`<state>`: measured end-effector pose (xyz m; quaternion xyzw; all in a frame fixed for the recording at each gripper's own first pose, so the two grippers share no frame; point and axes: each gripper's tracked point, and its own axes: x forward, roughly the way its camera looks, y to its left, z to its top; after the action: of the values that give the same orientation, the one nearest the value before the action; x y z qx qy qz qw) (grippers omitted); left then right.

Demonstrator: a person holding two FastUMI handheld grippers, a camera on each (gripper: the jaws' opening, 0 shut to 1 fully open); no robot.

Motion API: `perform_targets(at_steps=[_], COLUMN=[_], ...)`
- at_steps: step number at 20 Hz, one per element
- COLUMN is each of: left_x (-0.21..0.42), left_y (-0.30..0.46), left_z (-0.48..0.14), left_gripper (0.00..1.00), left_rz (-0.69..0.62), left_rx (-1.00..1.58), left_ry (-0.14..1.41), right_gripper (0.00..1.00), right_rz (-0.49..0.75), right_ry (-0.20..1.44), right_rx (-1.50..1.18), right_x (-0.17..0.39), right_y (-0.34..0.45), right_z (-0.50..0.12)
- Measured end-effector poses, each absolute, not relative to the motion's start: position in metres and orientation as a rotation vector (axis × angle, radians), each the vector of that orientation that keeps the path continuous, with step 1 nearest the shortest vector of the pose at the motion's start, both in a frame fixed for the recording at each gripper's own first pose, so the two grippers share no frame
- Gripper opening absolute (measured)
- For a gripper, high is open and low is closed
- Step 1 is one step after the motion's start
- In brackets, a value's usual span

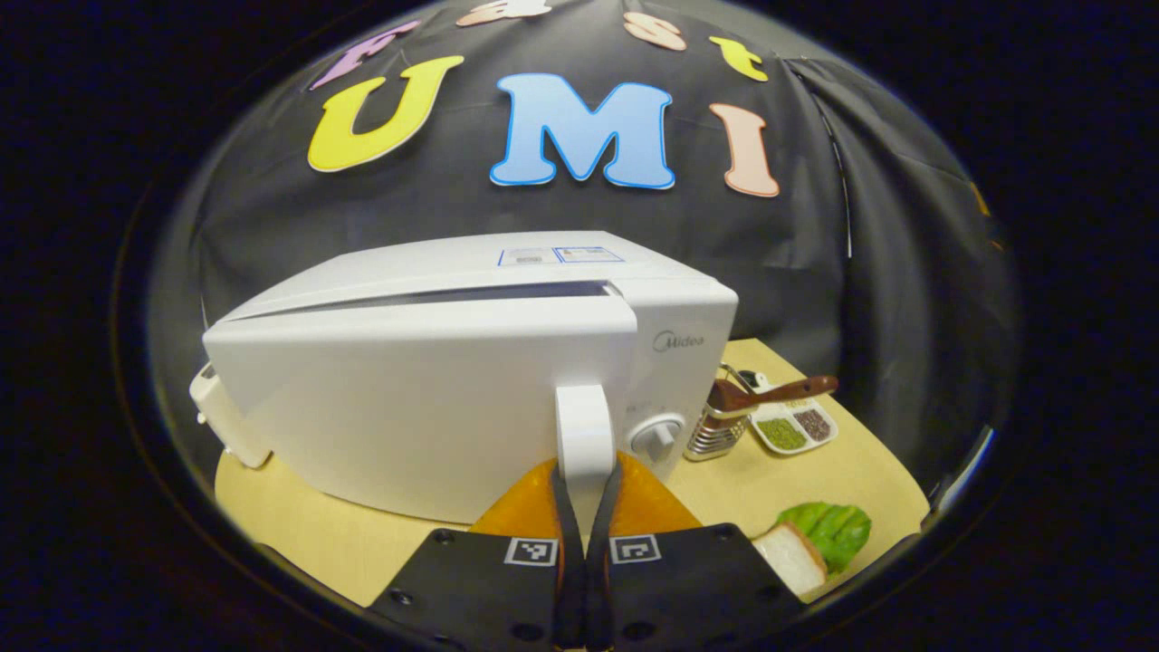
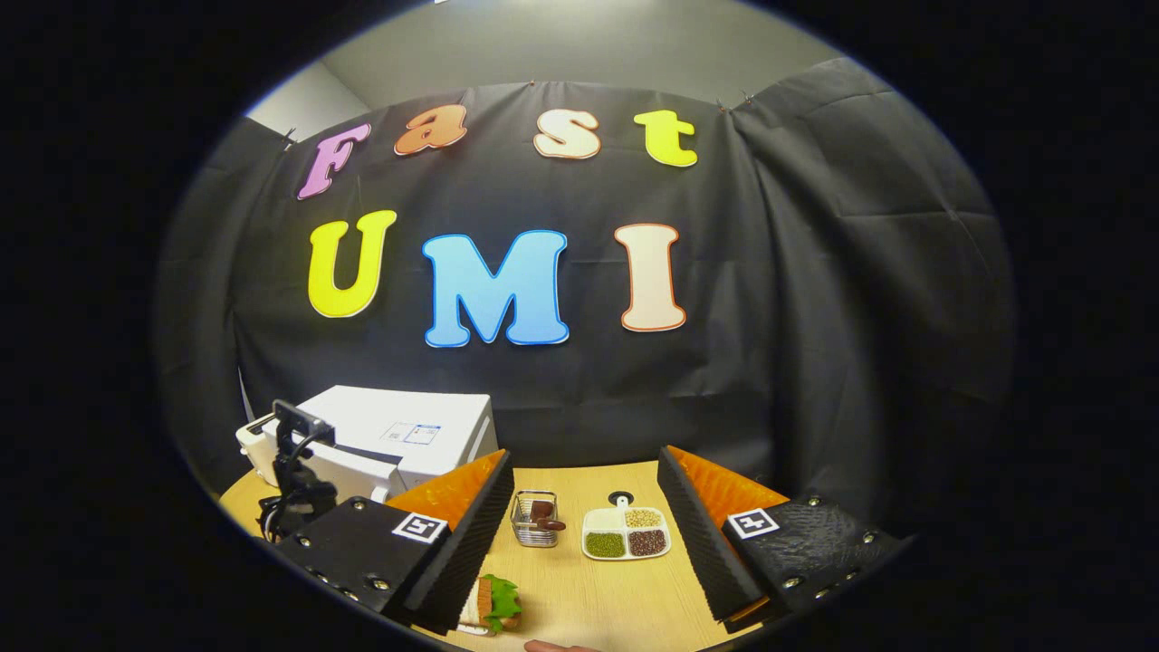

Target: Open the microwave oven with the left hand, put the food in, and close the microwave oven.

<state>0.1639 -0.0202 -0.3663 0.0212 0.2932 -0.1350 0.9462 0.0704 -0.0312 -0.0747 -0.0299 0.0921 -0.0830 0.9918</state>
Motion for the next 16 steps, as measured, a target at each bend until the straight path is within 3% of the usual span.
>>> perform_targets(at_steps=[7, 16], left_x=[0.035, -0.043], left_y=[0.057, 0.178], left_z=[-0.346, -0.336], left_gripper=[0.10, 0.07], left_rz=[-0.241, -0.298], left_rx=[0.026, 0.039], left_ry=[0.660, 0.667], right_gripper=[0.96, 0.97], right_rz=[-0.131, -0.056], right_ry=[0.246, 0.274], right_rx=[-0.005, -0.085], right_x=[0.054, 0.048], right_y=[0.002, 0.065], right_z=[-0.099, -0.117])
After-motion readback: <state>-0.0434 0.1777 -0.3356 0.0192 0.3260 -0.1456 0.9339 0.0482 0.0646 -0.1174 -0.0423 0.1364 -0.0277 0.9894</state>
